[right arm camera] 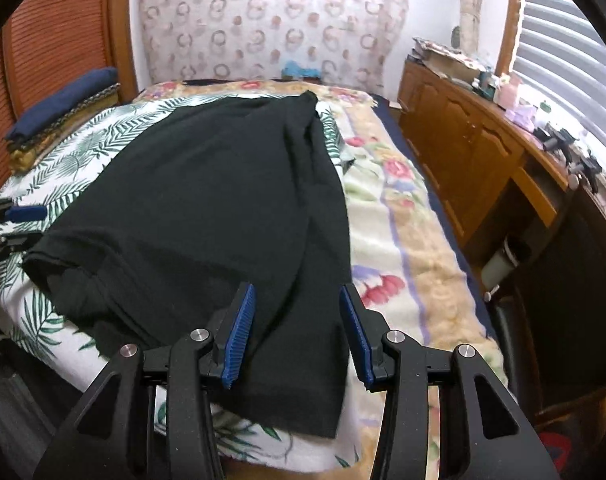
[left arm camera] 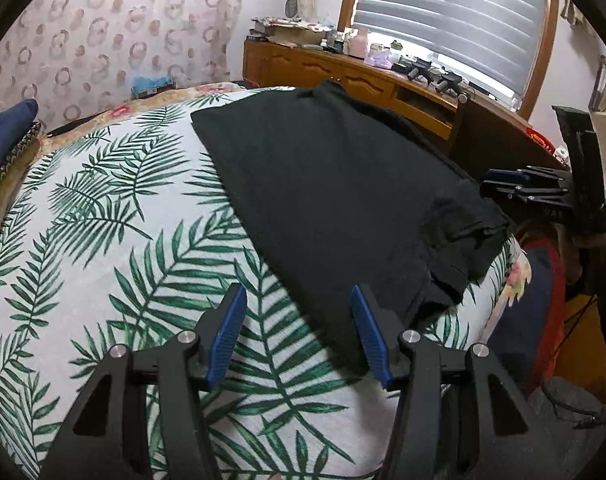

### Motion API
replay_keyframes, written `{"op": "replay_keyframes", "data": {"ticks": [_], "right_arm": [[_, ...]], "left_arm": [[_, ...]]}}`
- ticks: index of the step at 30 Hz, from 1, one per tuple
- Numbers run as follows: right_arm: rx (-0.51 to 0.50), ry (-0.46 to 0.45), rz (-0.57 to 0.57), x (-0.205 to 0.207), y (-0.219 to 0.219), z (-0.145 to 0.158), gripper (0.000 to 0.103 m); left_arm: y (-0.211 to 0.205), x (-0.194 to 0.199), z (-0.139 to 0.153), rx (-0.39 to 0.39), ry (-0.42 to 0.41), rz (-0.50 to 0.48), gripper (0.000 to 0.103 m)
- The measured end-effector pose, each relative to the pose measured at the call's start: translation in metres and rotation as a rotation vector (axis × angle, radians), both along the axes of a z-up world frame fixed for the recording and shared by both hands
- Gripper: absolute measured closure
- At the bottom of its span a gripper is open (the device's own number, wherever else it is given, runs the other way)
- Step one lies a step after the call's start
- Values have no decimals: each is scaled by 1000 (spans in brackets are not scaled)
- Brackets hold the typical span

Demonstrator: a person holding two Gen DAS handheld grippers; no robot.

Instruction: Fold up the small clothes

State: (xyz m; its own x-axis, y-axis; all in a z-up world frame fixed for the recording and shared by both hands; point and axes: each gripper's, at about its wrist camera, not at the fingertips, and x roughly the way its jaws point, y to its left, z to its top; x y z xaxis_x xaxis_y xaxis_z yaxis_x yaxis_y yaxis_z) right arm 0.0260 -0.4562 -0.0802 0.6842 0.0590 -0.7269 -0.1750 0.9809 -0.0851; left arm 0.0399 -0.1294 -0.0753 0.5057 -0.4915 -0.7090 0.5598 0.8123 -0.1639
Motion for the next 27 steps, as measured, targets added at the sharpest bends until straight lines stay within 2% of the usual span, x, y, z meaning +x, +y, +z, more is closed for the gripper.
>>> {"op": "replay_keyframes", "data": {"ticks": [10,18,22,24,25,27], "right_arm": [[35,42,28,-7,0,-11,59],[83,33,45,-7,2,-6,59],[64,60,55,-2,9,-15,60],[82,74,78,-2,12,-18,79],[89,70,93,-3,13,-18,93],[101,50,124,-8,15,-13,101]], "left_arm": [[-2,-6,-1,9,17,-20,49],[-4,-6,-4,11,33,-41,49],[-4,-6,-4,4,40,-43,49],[-5,-6,-4,2,43,-43,49],[-6,-5,-4,3,43,-43,49],[-6,-6,-4,4,42,-43,49]]}}
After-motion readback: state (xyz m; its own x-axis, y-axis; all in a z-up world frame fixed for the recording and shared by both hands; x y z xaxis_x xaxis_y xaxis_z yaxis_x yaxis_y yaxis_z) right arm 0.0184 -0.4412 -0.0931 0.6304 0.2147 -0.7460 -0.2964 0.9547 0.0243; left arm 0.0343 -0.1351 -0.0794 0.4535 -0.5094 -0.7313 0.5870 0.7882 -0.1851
